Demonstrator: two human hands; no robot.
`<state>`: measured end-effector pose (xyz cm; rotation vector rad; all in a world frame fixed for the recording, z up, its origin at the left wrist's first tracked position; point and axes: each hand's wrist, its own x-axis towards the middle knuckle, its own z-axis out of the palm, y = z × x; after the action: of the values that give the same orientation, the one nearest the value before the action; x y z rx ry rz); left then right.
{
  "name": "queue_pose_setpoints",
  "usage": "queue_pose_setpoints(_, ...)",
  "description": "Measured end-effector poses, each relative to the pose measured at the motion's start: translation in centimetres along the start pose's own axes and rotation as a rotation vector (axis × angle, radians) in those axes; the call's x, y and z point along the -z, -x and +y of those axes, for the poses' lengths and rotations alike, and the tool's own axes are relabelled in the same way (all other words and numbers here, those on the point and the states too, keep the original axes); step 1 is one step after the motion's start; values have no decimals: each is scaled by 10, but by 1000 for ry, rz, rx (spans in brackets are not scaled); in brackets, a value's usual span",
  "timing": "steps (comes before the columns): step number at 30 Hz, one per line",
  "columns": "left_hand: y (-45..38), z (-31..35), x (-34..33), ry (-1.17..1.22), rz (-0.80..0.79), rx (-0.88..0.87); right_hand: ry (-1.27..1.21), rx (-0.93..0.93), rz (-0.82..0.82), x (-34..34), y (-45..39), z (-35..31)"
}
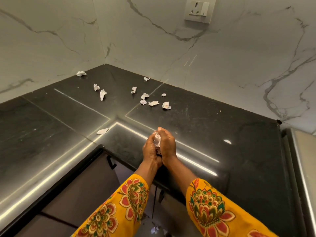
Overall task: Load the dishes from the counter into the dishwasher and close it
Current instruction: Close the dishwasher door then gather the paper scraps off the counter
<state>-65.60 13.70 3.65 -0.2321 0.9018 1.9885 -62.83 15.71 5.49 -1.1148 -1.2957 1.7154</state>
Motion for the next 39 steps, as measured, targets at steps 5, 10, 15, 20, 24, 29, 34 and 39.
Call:
queue_pose_setpoints(5,49,32,39,163,-86,42,-252,-104,-6,-27,52,17)
queue_pose_setpoints(10,103,57,86,259,-124,66,-269,-99,-7,-51,116,37)
queue_pose_setpoints(15,138,68,144,240,-16,39,-374,-195,-26,-65,175,61)
queue_pose_setpoints(20,174,74,200,234,77,78,-349,-330,-14,-80,225,105)
queue_pose_setpoints(24,200,76,240,282,213,68,-354,-474,-39,-91,260,139)
queue_pose_setpoints(29,217,74,303,341,387,56,-534,-783,-92,-111,300,183)
queue_pose_setpoints(34,233,65,371,374,581,42,-527,-995,-102,-124,339,241)
queue_pose_setpoints(39,251,52,428,336,790,32,-297,-1075,-127,-124,373,298)
